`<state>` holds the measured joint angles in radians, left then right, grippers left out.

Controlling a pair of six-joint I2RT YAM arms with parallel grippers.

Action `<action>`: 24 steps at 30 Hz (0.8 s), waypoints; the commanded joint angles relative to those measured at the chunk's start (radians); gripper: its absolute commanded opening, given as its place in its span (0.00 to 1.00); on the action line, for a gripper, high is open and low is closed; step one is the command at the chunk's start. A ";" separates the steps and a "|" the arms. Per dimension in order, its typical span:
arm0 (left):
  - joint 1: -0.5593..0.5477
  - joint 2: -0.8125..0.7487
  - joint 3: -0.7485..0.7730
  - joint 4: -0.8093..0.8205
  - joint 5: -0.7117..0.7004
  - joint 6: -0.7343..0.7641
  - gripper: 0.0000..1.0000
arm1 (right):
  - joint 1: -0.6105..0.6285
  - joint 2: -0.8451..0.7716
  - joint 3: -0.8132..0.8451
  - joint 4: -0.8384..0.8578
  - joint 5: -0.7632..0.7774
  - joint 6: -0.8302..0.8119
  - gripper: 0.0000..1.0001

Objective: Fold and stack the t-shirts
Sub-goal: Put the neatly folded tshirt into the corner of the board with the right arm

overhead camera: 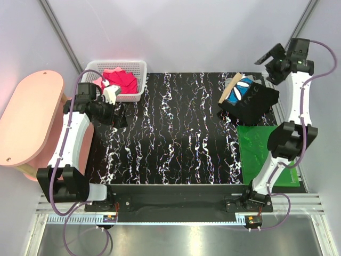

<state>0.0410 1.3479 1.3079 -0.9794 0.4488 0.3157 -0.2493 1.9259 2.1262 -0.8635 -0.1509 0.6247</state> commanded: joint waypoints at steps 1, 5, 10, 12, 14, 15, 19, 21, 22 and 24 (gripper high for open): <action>0.007 -0.009 0.031 0.005 0.025 0.000 0.99 | 0.012 0.231 0.069 0.057 -0.298 -0.002 0.94; 0.008 0.000 0.050 0.002 0.034 -0.013 0.99 | 0.010 0.375 0.167 0.067 -0.341 -0.048 0.93; 0.010 0.028 0.076 -0.002 0.048 -0.024 0.99 | -0.002 0.568 0.340 0.070 -0.421 -0.043 0.93; 0.010 0.034 0.077 -0.008 0.048 -0.023 0.99 | -0.008 0.634 0.389 0.072 -0.427 -0.037 0.93; 0.010 0.037 0.070 -0.010 0.047 -0.020 0.99 | -0.011 0.682 0.408 0.070 -0.444 -0.034 0.92; 0.010 0.036 0.064 -0.010 0.050 -0.018 0.99 | -0.013 0.693 0.405 0.066 -0.447 -0.031 0.92; 0.010 0.031 0.041 -0.011 0.045 -0.012 0.99 | -0.015 0.680 0.357 0.064 -0.447 -0.039 0.95; 0.014 0.025 0.042 -0.019 0.044 -0.012 0.99 | -0.004 0.616 0.344 0.066 -0.429 -0.057 0.98; 0.014 0.016 0.044 -0.019 0.042 -0.013 0.99 | 0.002 0.587 0.345 0.064 -0.411 -0.060 0.99; 0.016 0.005 0.059 -0.024 0.041 -0.020 0.99 | 0.043 0.480 0.353 0.064 -0.395 -0.088 1.00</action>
<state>0.0486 1.3834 1.3418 -1.0046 0.4644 0.3035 -0.2596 2.5866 2.4699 -0.8051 -0.5804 0.5934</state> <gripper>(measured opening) 0.987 0.988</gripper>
